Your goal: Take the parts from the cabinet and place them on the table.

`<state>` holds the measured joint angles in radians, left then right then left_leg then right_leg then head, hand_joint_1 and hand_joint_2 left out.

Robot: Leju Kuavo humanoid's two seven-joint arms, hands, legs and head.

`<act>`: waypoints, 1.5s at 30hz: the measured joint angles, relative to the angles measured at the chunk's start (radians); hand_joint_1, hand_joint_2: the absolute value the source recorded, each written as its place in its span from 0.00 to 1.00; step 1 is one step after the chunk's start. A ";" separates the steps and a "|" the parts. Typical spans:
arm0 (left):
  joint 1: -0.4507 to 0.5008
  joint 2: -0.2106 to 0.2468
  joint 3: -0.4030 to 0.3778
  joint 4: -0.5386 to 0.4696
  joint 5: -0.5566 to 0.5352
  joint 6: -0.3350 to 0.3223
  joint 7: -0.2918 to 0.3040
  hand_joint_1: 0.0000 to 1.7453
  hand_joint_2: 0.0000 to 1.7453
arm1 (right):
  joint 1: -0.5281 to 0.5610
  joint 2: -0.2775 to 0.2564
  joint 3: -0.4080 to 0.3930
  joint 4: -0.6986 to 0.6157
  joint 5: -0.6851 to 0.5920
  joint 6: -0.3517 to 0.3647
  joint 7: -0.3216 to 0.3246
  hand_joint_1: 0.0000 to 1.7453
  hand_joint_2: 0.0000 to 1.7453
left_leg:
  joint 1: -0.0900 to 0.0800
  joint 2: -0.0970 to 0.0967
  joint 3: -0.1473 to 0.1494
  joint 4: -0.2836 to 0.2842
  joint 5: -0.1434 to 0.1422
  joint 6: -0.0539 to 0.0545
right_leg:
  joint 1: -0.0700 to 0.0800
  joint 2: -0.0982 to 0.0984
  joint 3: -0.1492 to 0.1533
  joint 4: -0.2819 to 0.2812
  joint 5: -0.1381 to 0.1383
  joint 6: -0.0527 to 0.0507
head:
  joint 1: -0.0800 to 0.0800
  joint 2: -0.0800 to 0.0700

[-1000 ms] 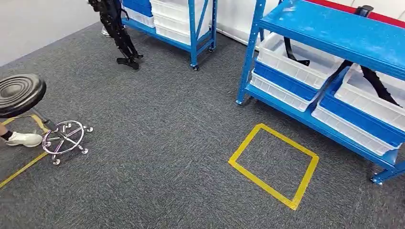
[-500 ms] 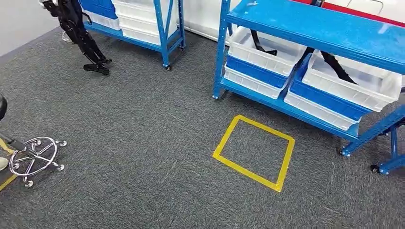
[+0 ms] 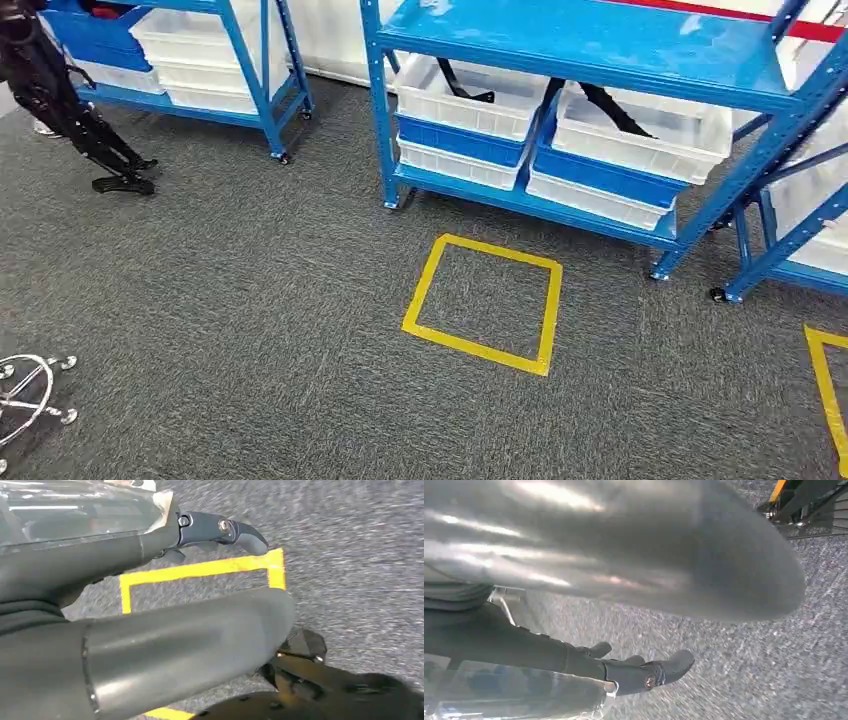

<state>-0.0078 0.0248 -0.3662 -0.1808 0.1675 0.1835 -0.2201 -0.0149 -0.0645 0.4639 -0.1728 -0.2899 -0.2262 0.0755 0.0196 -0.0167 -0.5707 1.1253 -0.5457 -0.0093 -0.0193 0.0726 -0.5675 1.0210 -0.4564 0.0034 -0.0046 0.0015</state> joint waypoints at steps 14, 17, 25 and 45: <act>0.001 0.000 0.000 0.000 0.002 -0.002 -0.001 0.00 0.00 | 0.001 -0.002 0.002 0.000 0.017 -0.002 -0.020 0.00 0.00 | -0.004 0.058 0.045 -0.122 0.041 0.044 | -0.004 -0.066 -0.110 0.220 -0.091 0.057 | 0.010 0.000; 0.001 0.002 0.000 0.000 0.002 -0.003 -0.007 0.00 0.00 | -0.002 -0.004 0.005 0.000 0.027 -0.002 -0.022 0.00 0.00 | -0.007 0.066 0.053 -0.118 0.032 0.028 | -0.009 -0.094 0.011 0.004 -0.031 0.070 | 0.012 0.000; -0.002 0.005 -0.002 0.000 0.003 -0.001 -0.017 0.00 0.00 | -0.002 -0.005 0.020 0.000 0.035 0.000 -0.028 0.00 0.00 | -0.008 0.062 0.059 -0.127 0.036 0.049 | -0.002 -0.083 0.019 -0.004 -0.023 0.043 | 0.007 0.000; -0.001 0.007 -0.008 0.000 0.009 0.008 -0.018 0.00 0.00 | 0.002 -0.003 0.023 0.000 0.029 -0.002 -0.040 0.00 0.00 | -0.013 0.061 0.058 -0.124 0.032 0.014 | -0.010 -0.083 0.019 -0.004 -0.022 0.037 | 0.008 0.000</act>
<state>-0.0088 0.0317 -0.3738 -0.1812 0.1766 0.1915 -0.2380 -0.0131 -0.0675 0.4868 -0.1724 -0.2613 -0.2285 0.0359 0.0062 0.0440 -0.5129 1.0008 -0.5137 0.0051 -0.0295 -0.0105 -0.5483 1.0173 -0.4783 0.0406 0.0031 0.0011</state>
